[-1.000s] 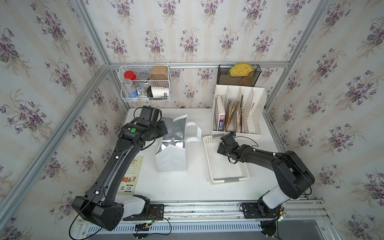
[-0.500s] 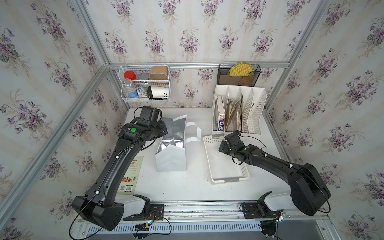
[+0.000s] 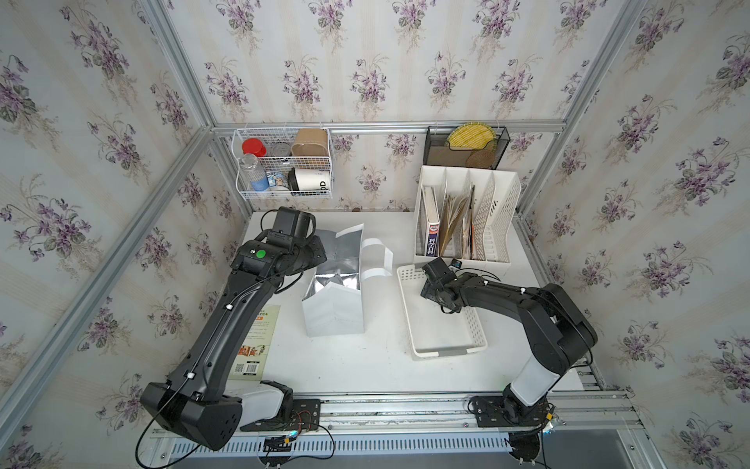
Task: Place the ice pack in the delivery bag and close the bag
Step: Pick up the ice pack from the bin, then place the ice pack in the delivery bag.
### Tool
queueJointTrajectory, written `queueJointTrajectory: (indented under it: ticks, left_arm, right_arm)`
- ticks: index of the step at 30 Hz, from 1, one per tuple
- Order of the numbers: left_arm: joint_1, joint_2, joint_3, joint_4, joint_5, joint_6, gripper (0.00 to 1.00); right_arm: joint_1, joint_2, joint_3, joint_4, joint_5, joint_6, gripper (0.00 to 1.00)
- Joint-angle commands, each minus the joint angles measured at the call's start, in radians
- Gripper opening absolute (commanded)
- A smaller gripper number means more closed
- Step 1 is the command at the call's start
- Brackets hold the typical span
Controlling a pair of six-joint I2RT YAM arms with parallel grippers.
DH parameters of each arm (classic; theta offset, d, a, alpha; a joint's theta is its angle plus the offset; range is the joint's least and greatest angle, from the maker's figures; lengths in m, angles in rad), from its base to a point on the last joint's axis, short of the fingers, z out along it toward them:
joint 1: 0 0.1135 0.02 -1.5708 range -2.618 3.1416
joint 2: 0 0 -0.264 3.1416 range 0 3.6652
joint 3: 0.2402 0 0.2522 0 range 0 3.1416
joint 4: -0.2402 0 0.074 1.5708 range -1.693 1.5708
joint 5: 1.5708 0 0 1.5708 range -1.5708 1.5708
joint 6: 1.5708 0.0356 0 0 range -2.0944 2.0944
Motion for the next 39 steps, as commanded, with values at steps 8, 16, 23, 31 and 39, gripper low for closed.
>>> queueJointTrajectory:
  ticks: [8, 16, 23, 31, 39]
  left_arm:
    - [0.003, -0.004, -0.008, 0.03, -0.008, -0.002, 0.0]
    - [0.005, 0.006, -0.013, 0.034, -0.017, -0.004, 0.0]
    - [0.005, 0.004, -0.013, 0.034, -0.012, -0.001, 0.0]
    - [0.01, -0.018, -0.011, 0.034, -0.019, 0.012, 0.0]
    - [0.014, -0.042, -0.02, 0.045, -0.007, 0.015, 0.0]
  right_arm:
    - [0.003, -0.007, -0.044, 0.036, 0.045, 0.009, 0.56]
    - [0.003, -0.168, -0.152, 0.079, 0.025, -0.049, 0.32]
    - [0.014, -0.447, -0.228, 0.148, -0.14, -0.213, 0.18]
    - [0.159, -0.619, 0.026, 0.132, -0.268, -0.389, 0.15]
    - [0.323, -0.342, 0.485, 0.038, -0.358, -0.52, 0.15]
